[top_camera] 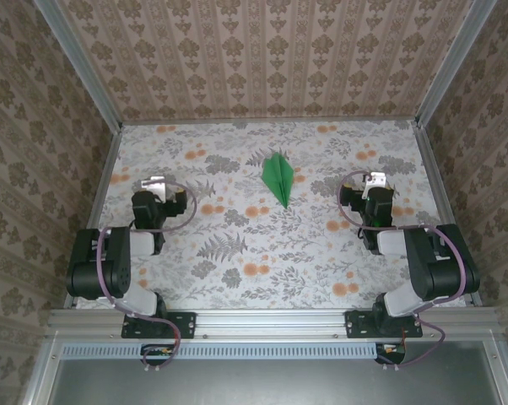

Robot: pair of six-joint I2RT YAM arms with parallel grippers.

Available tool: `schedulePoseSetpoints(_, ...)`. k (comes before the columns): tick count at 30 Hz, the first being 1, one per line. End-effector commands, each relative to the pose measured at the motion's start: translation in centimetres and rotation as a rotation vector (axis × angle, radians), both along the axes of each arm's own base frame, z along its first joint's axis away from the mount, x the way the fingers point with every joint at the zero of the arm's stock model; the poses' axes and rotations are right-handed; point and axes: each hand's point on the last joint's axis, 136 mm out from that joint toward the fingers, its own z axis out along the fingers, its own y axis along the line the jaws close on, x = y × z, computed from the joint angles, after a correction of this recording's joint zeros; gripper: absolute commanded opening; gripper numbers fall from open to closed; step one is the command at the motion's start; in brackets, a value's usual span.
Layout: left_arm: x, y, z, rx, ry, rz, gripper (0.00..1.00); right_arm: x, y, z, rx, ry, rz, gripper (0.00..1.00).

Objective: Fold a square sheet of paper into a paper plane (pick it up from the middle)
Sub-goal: Reset both arms

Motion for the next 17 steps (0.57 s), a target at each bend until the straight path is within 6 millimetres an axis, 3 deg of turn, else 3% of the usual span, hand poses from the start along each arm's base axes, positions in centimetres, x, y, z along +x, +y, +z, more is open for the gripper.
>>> schedulePoseSetpoints(1,0.42,0.36,0.54,0.046,-0.015,0.02,1.0,0.47,0.35,0.59,-0.007,-0.03,0.027,1.0)
schedulePoseSetpoints(17,0.54,0.05,0.47,0.042,-0.009,-0.001,1.0,0.4,0.36,0.69,-0.008,-0.035,0.029,1.0)
